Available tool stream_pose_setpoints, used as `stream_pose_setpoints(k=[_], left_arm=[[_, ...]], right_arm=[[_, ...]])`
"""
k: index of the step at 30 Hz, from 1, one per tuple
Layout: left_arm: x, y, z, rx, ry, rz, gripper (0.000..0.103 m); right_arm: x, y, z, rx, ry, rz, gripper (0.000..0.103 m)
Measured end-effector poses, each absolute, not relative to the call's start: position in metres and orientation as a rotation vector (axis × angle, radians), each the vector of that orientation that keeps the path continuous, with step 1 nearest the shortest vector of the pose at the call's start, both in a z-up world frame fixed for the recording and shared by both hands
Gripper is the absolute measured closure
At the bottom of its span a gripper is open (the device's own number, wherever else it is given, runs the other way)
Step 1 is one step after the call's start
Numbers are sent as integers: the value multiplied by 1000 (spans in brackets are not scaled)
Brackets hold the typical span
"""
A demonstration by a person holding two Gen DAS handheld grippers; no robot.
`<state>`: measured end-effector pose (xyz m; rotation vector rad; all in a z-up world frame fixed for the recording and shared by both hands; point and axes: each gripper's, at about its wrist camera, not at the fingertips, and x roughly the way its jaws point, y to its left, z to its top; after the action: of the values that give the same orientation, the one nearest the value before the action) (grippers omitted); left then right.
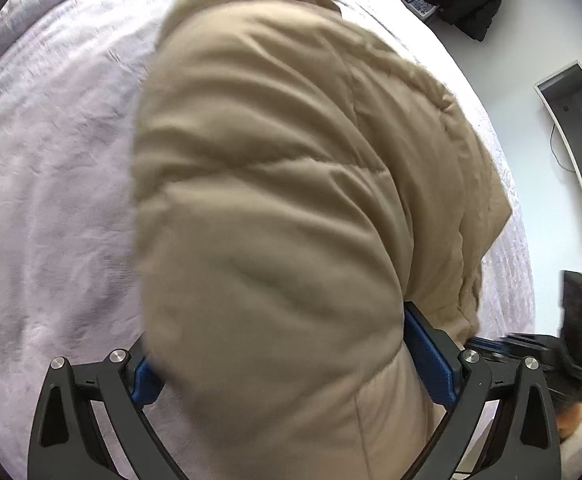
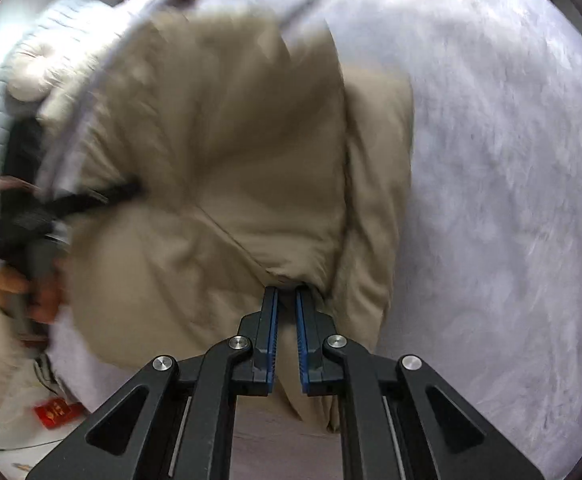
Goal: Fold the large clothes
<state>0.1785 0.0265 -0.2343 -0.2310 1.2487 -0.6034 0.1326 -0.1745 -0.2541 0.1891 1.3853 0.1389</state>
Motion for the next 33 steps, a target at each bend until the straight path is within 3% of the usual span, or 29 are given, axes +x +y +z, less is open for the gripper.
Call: stream_pose_setpoints(k=[7,18,33], left_arm=[[128,60,-195,-170,1121,-558,2],[90,36,-265,-86,1200,-551,0],[93,36,-261,-54,1235,-502,0]], right_arm=[[130,-194,-292,268,1423,85,94],[125,-169,-309,126,1388,56,94],[108,-174,-277,121,1387,8,93]])
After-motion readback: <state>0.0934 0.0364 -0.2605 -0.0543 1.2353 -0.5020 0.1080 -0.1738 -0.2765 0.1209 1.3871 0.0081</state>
